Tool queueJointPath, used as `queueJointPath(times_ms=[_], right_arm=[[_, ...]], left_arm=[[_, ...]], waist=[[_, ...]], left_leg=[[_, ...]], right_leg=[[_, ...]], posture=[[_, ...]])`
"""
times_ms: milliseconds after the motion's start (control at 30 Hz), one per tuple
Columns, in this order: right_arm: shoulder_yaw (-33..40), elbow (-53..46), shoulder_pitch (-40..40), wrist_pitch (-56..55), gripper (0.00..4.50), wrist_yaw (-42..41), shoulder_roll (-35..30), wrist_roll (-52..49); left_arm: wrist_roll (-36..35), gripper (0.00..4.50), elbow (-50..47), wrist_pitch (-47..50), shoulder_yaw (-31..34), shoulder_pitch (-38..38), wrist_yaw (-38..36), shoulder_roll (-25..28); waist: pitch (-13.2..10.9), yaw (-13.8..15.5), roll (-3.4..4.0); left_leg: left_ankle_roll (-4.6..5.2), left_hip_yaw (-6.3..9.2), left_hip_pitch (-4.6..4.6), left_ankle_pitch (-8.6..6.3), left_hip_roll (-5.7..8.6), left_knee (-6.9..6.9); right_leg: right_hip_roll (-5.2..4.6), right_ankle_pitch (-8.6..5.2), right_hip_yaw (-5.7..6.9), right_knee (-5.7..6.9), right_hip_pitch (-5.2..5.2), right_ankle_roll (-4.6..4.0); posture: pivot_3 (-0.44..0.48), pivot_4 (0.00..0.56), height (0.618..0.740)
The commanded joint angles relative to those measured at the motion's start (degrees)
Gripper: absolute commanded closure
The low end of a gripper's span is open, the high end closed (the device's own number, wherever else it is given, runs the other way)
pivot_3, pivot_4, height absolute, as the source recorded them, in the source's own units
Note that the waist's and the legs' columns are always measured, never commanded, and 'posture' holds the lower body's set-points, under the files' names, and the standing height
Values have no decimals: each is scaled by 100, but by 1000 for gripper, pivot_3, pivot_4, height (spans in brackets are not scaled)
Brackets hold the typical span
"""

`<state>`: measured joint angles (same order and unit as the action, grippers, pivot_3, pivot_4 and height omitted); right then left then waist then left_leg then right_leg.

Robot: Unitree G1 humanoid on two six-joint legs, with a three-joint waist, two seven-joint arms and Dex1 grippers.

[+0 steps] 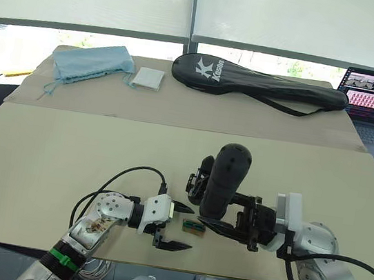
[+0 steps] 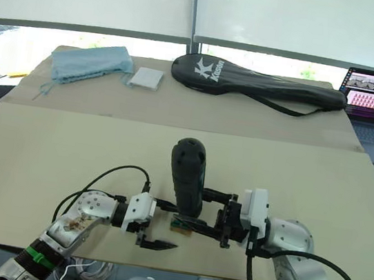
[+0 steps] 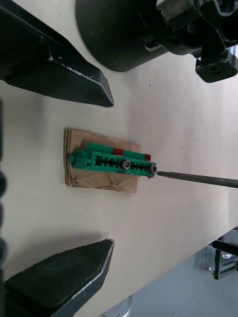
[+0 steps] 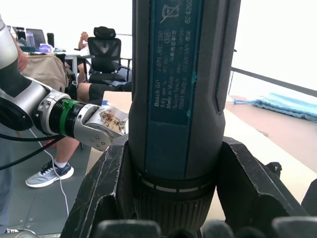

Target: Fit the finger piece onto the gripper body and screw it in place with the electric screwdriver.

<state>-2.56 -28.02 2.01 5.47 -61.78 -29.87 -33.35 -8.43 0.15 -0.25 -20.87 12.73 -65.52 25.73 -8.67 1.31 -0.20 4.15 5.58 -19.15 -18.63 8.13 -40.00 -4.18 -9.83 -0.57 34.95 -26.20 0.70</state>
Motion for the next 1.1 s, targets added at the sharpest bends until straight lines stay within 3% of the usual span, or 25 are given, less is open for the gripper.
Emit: queueJointPath(times_ms=[33,1100], right_arm=[[144,-211,158,-166,2583,20,14,-153],[64,-144,115,-211,2583,-58,2,-3]], left_arm=[[64,0,91,24,-108,-123,51,-10],[39,0,85,91,-109,-112,110,-34]], waist=[[0,0,0],[1,10,1]], left_leg=[[0,0,0,0,0,0],[0,0,0,0,0,-1]], right_leg=[[0,0,0,0,0,0],[0,0,0,0,1,0]], posture=[[0,150,740],[0,150,740]])
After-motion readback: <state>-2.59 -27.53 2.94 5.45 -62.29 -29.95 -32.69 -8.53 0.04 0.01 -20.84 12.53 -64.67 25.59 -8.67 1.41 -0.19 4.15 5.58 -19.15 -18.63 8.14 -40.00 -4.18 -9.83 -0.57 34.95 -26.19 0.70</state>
